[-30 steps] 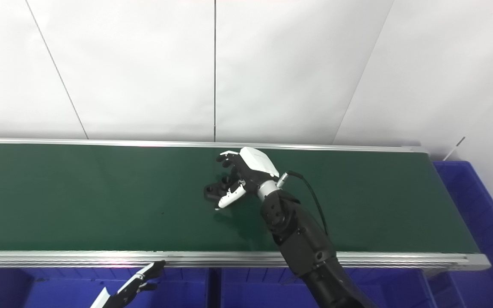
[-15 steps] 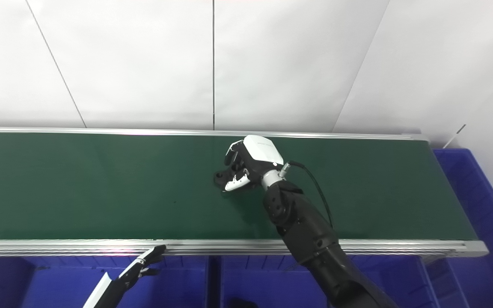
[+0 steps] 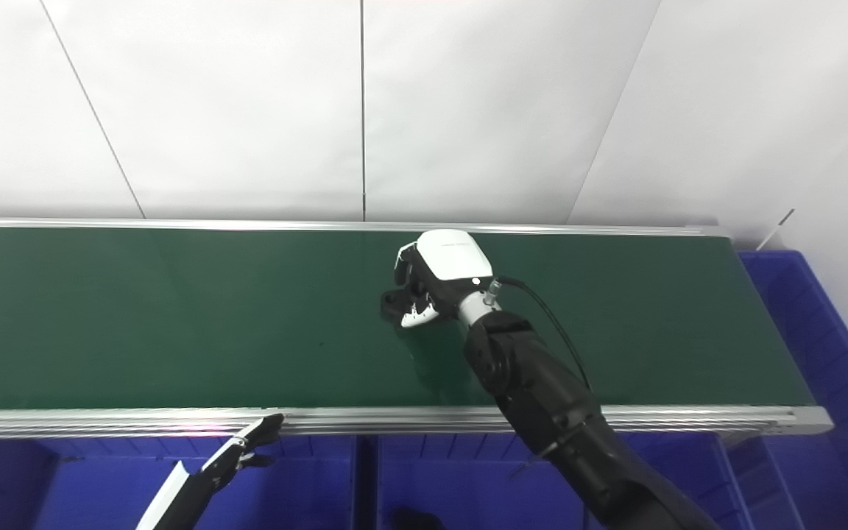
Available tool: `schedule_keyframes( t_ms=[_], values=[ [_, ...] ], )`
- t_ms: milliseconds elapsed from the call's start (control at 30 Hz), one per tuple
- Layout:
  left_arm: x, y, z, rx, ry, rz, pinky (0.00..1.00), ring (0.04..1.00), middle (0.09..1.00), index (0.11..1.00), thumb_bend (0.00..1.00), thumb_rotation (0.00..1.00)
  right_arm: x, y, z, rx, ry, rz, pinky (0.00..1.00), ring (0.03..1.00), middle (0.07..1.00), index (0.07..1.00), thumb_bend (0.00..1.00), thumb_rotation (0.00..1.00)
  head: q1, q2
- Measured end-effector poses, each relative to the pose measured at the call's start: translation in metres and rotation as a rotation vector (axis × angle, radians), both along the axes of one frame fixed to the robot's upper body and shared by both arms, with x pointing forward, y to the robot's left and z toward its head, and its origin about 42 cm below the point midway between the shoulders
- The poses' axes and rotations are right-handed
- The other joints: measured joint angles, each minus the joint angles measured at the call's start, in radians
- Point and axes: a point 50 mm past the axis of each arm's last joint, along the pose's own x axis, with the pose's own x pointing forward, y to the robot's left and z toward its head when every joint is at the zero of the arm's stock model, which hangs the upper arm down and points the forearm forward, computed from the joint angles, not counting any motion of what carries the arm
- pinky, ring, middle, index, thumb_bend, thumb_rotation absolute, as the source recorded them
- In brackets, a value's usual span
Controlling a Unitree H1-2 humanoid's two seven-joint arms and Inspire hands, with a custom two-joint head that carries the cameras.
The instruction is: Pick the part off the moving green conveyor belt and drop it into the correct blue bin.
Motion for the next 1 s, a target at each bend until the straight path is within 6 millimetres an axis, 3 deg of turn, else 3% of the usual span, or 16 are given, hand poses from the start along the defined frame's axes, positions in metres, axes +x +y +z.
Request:
schedule_keyframes(
  t_ms=[100, 200, 400, 467, 533, 567, 833, 900, 1000],
  values=[
    [0.001, 0.001, 0.000, 0.002, 0.001, -0.001, 0.78, 0.878, 0.910, 0.895, 0.85, 0.31, -0.013, 0.000, -0.002, 0.047, -0.007, -0.005, 0.23, 0.339, 0.452, 0.536, 0.51, 0.00, -0.005, 0.003],
    [0.001, 0.002, 0.000, 0.004, 0.002, -0.001, 0.78, 0.879, 0.910, 0.895, 0.85, 0.31, -0.026, 0.001, -0.003, 0.091, -0.013, -0.008, 0.21, 0.387, 0.498, 0.492, 0.52, 0.00, -0.006, 0.005],
    [0.002, 0.003, 0.001, 0.002, 0.003, -0.005, 0.78, 0.877, 0.911, 0.896, 0.84, 0.29, -0.039, 0.002, 0.035, 0.194, -0.133, 0.007, 0.31, 0.359, 0.469, 0.553, 0.51, 0.00, -0.011, 0.006],
    [0.002, 0.003, 0.001, -0.002, 0.005, -0.005, 0.78, 0.875, 0.910, 0.895, 0.84, 0.29, -0.041, 0.002, 0.048, 0.215, -0.171, 0.011, 0.30, 0.357, 0.473, 0.557, 0.51, 0.00, -0.011, 0.006],
    [0.003, 0.002, 0.001, -0.002, 0.004, -0.006, 0.78, 0.873, 0.908, 0.894, 0.84, 0.29, -0.046, -0.001, 0.054, 0.238, -0.196, 0.004, 0.28, 0.383, 0.508, 0.503, 0.51, 0.00, -0.011, 0.014],
    [0.003, 0.002, 0.001, -0.002, 0.004, -0.006, 0.78, 0.876, 0.911, 0.895, 0.84, 0.29, -0.050, -0.003, 0.055, 0.252, -0.204, -0.001, 0.28, 0.367, 0.489, 0.530, 0.51, 0.00, -0.011, 0.014],
    [0.005, 0.003, 0.002, -0.001, 0.003, -0.010, 0.78, 0.874, 0.912, 0.895, 0.85, 0.28, -0.091, -0.021, 0.049, 0.315, -0.197, -0.049, 0.25, 0.393, 0.509, 0.489, 0.52, 0.00, -0.021, 0.028],
    [0.006, 0.003, 0.002, -0.001, 0.004, -0.012, 0.78, 0.878, 0.917, 0.897, 0.84, 0.28, -0.106, -0.024, 0.044, 0.327, -0.185, -0.055, 0.31, 0.375, 0.487, 0.547, 0.51, 0.00, -0.029, 0.035],
    [0.007, 0.003, 0.004, -0.011, 0.001, -0.012, 0.78, 0.878, 0.917, 0.897, 0.84, 0.26, -0.127, -0.030, 0.033, 0.343, -0.133, -0.072, 0.31, 0.367, 0.474, 0.557, 0.51, 0.00, -0.034, 0.047]
  ],
)
